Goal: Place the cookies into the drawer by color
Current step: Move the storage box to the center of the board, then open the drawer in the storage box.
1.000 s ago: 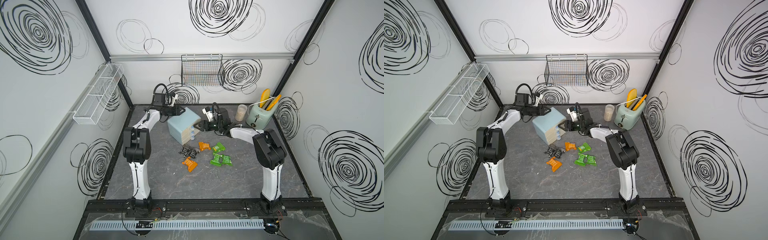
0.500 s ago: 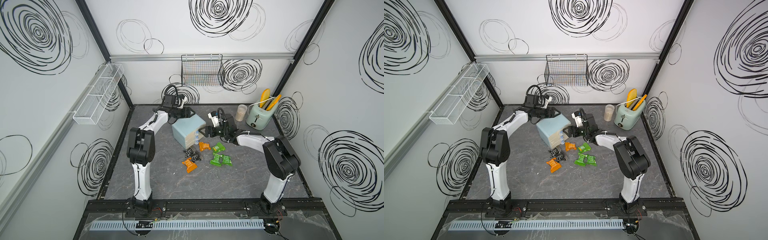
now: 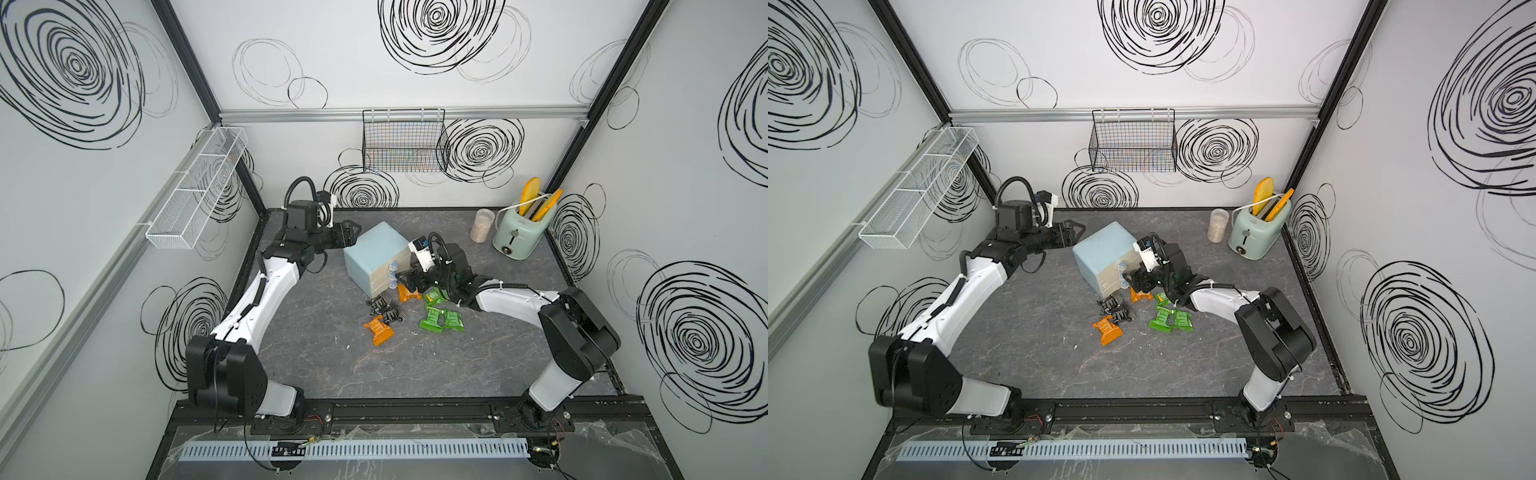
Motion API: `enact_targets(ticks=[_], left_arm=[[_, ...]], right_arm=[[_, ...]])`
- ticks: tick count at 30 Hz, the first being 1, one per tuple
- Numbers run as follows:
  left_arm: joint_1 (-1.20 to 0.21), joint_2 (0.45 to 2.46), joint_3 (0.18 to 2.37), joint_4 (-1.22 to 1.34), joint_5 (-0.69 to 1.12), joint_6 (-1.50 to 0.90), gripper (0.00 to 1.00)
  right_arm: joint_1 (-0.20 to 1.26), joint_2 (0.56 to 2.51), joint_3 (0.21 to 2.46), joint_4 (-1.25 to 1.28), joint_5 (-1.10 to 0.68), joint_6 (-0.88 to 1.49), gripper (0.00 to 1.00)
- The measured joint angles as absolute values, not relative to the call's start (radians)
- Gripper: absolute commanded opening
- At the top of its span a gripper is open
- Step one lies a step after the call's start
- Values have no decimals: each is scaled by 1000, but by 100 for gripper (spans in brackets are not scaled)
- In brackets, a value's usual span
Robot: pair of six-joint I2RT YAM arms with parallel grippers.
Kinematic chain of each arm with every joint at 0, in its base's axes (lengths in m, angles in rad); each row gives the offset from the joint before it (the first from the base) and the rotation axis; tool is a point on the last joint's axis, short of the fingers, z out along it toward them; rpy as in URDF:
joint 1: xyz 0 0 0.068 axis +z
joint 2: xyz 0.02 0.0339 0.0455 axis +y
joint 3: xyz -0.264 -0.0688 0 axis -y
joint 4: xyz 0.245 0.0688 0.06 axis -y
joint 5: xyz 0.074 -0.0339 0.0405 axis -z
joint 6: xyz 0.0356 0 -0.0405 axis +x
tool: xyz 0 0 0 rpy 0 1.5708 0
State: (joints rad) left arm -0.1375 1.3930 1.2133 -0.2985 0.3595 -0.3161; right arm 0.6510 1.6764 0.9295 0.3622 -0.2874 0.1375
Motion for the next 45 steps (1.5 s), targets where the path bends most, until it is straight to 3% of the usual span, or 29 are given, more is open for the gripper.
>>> enact_targets(ticks=[6, 14, 30, 36, 45], left_arm=[[-138, 1281, 1092, -356, 328, -291, 74], [-137, 1201, 955, -348, 322, -244, 73], [-80, 1148, 905, -287, 352, -252, 73], [-59, 1148, 904, -282, 367, -256, 73], [-56, 1148, 894, -281, 382, -260, 73]], right_arm=[[687, 1676, 929, 409, -219, 120, 58], [694, 1706, 938, 442, -185, 119, 55], [719, 1791, 1018, 440, -174, 115, 44], [725, 1813, 1028, 441, -156, 112, 30], [735, 1813, 1019, 457, -126, 107, 26]])
